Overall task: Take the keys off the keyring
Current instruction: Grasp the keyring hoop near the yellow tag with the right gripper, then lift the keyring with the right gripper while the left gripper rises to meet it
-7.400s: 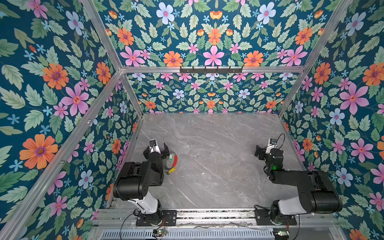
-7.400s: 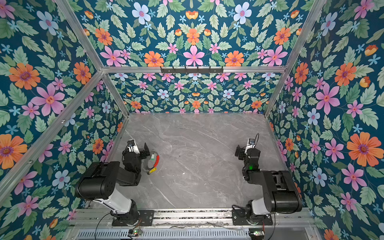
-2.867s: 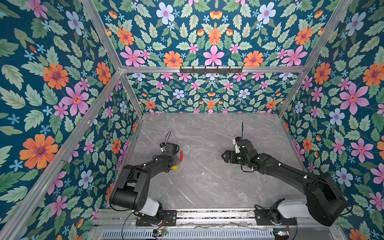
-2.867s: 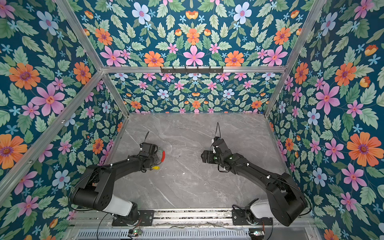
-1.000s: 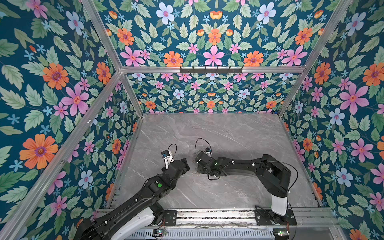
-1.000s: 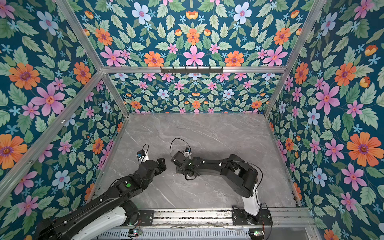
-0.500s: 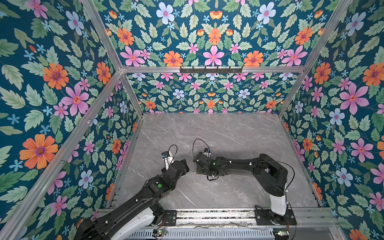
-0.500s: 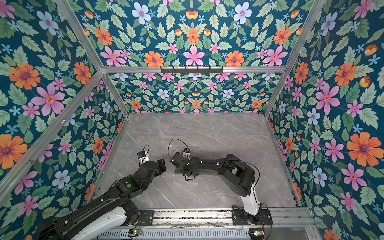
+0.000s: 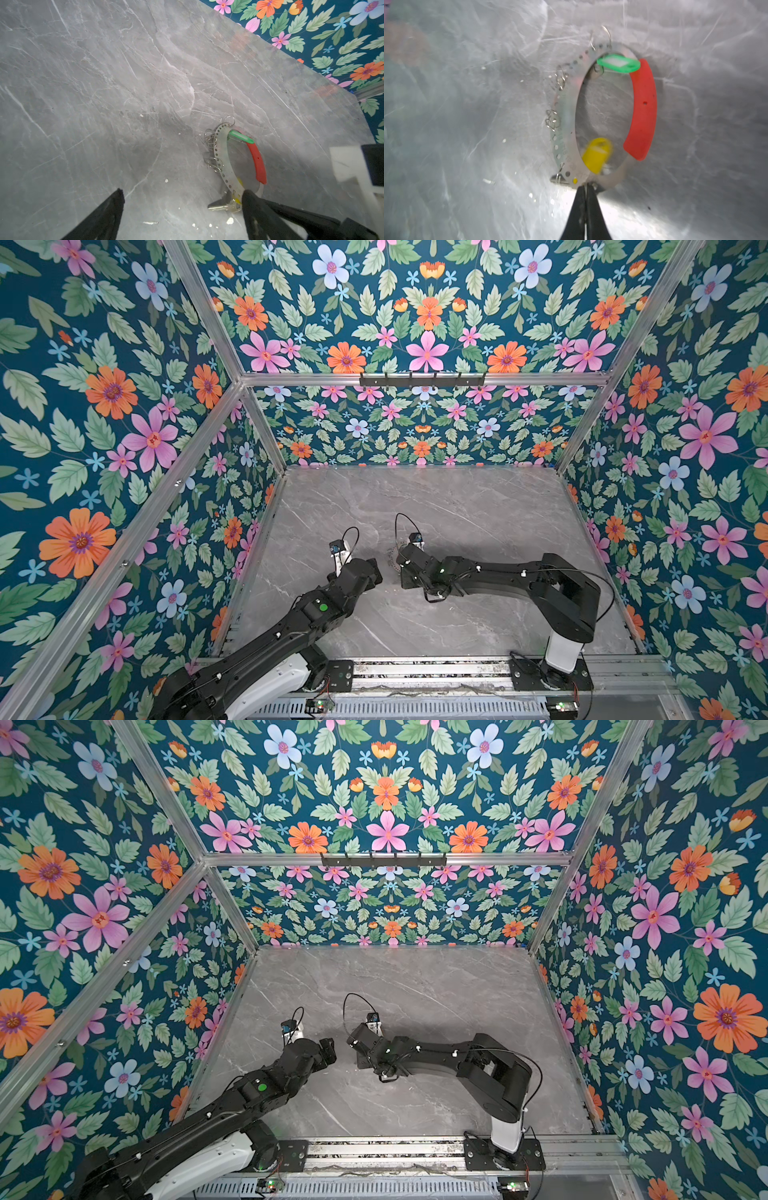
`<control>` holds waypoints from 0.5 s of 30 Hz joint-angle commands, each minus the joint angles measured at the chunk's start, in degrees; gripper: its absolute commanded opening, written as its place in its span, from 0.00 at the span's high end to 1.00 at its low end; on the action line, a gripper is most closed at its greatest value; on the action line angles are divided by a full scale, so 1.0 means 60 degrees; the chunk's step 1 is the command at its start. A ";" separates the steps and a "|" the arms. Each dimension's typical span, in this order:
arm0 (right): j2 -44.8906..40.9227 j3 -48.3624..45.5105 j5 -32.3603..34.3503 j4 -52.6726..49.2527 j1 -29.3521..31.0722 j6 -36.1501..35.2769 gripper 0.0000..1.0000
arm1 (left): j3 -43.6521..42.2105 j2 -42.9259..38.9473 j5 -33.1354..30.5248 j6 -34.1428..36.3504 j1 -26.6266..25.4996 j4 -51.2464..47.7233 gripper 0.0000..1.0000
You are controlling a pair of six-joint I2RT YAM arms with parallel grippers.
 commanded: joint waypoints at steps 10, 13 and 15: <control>-0.3243 -0.1853 -0.1214 0.1862 -0.0074 -0.3608 1.00 | -0.0062 -0.0958 0.1405 0.0836 0.0000 0.1726 0.08; -0.4039 -0.2222 -0.2373 0.1925 -0.0374 -0.3871 1.00 | -0.0243 -0.1503 0.1714 0.1058 -0.0008 0.2358 0.08; -0.4564 -0.2505 -0.3124 0.2031 -0.0617 -0.4018 1.00 | -0.0263 -0.1749 0.1959 0.1254 0.0005 0.2685 0.09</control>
